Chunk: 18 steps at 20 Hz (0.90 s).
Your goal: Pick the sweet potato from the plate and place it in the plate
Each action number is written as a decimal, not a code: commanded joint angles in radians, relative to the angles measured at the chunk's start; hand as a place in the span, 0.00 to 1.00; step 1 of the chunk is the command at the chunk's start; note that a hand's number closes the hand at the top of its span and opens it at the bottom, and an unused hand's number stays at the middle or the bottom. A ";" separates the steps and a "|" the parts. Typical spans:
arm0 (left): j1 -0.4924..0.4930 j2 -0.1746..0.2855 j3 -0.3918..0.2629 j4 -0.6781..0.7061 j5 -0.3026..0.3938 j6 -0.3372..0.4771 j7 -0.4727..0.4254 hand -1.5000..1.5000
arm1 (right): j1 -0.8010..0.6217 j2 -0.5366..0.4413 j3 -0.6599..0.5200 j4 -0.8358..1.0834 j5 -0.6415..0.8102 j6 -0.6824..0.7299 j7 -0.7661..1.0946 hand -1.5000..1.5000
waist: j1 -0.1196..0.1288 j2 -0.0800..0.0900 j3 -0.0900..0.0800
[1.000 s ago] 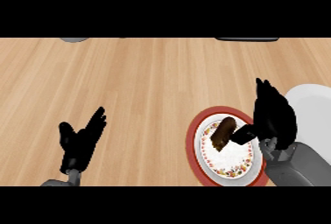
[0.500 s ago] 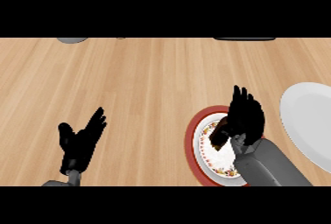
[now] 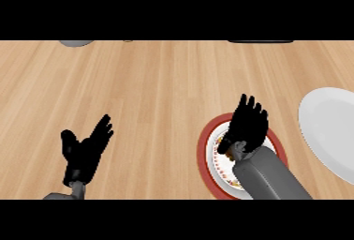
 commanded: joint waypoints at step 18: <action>-0.036 -0.028 0.034 0.009 -0.009 -0.015 0.021 0.50 | 0.054 0.131 -0.132 0.178 0.117 0.144 0.057 1.00 | 0.000 0.002 0.000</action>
